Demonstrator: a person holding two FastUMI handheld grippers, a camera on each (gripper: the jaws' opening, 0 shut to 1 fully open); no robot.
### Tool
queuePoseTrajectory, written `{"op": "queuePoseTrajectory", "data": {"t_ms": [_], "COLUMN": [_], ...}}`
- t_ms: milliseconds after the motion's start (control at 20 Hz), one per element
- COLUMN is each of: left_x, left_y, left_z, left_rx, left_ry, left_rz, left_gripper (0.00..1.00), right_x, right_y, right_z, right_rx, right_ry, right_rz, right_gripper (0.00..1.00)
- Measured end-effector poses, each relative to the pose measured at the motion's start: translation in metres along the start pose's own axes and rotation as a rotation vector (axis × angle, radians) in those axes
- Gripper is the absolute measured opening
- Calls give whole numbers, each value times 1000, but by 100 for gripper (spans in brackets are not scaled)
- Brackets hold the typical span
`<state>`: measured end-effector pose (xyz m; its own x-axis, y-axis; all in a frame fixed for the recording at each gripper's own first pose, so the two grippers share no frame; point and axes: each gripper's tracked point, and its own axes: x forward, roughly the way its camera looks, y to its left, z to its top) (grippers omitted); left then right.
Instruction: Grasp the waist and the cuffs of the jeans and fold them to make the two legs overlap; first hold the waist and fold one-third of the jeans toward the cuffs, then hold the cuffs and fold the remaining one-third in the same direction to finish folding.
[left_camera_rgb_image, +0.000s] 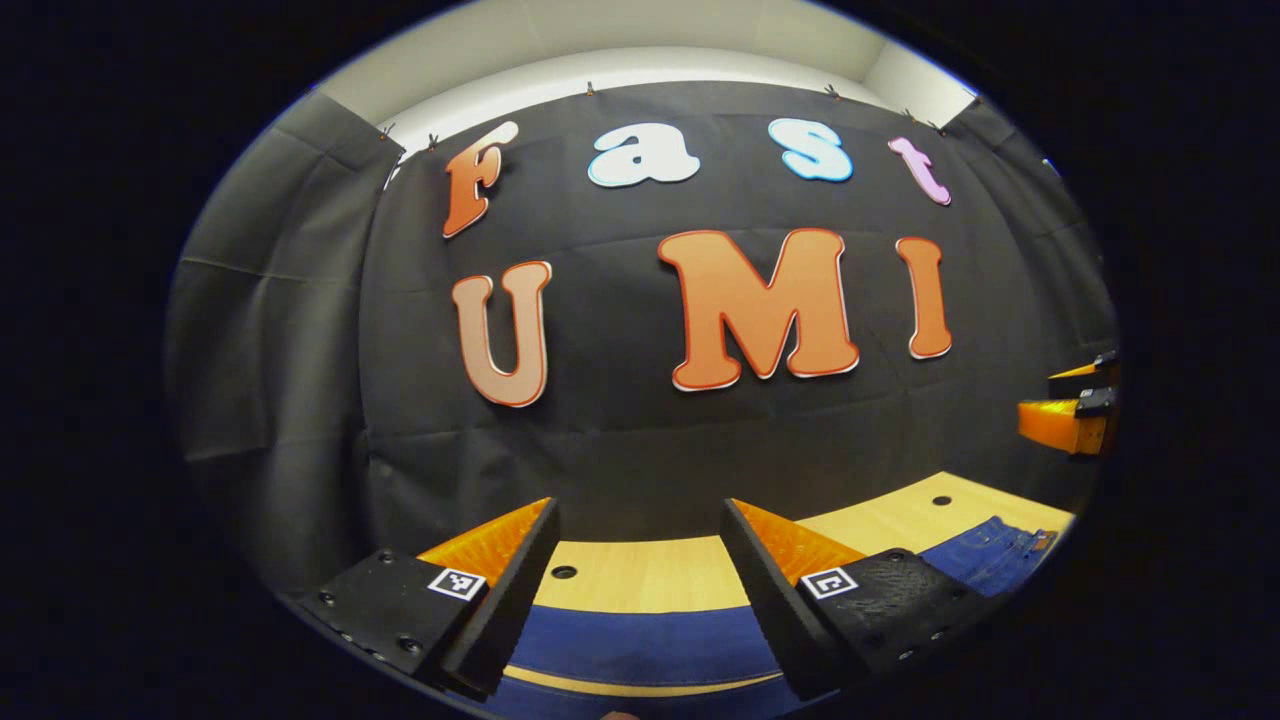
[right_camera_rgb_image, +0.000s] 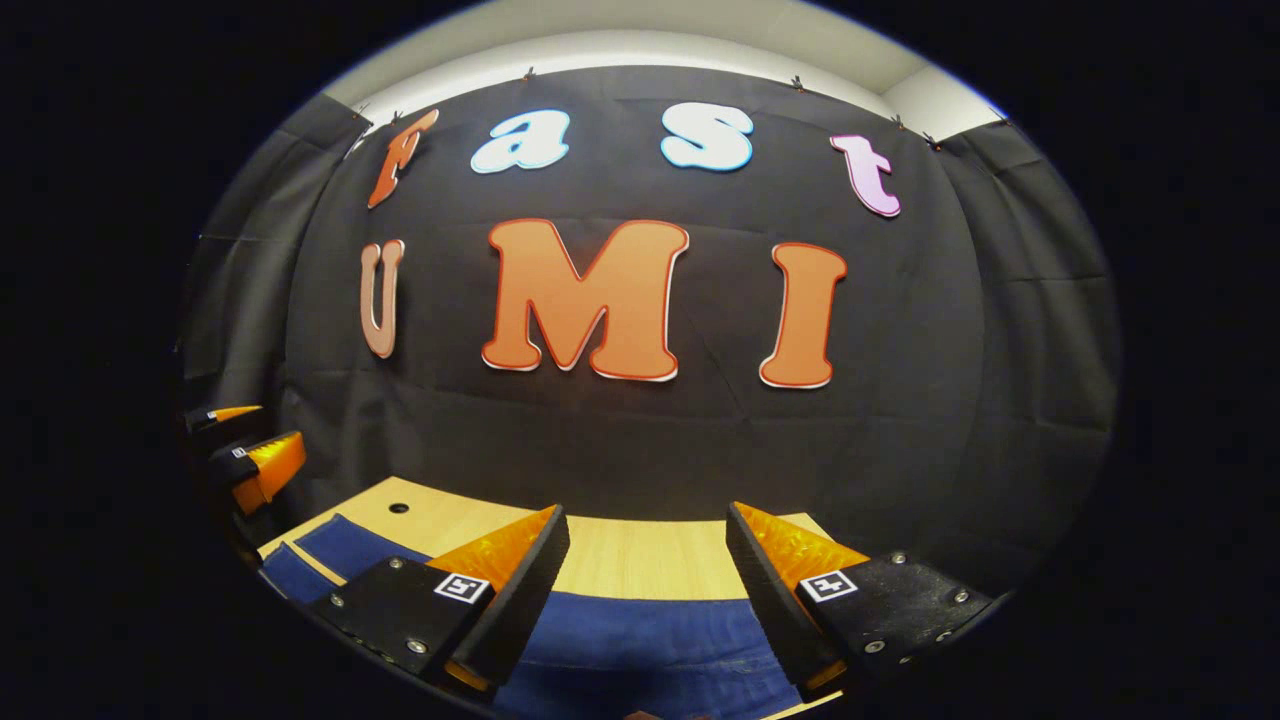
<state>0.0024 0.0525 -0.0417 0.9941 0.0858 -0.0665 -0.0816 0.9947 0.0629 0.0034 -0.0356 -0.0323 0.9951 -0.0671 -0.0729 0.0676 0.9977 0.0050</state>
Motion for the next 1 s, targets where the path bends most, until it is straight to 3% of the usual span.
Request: {"op": "queuePoseTrajectory", "data": {"t_ms": [400,600,800,1000], "left_x": [-7,-14,-24,-35], "left_y": [67,98,132,166], "left_z": [-60,-90,-132,-169], "left_rx": [18,-22,-82,-129], "left_ry": [151,222,313,393], "left_rz": [128,187,260,330], "left_gripper": [99,99,99,99], "right_x": [-1,-2,1,1], "right_y": [-54,-78,-82,-97], "right_z": [-36,-54,-82,-125], "right_rx": [17,54,156,302], "right_ry": [104,157,236,353], "right_rz": [-108,-148,-129,-158], "right_gripper": [97,97,98,97]}}
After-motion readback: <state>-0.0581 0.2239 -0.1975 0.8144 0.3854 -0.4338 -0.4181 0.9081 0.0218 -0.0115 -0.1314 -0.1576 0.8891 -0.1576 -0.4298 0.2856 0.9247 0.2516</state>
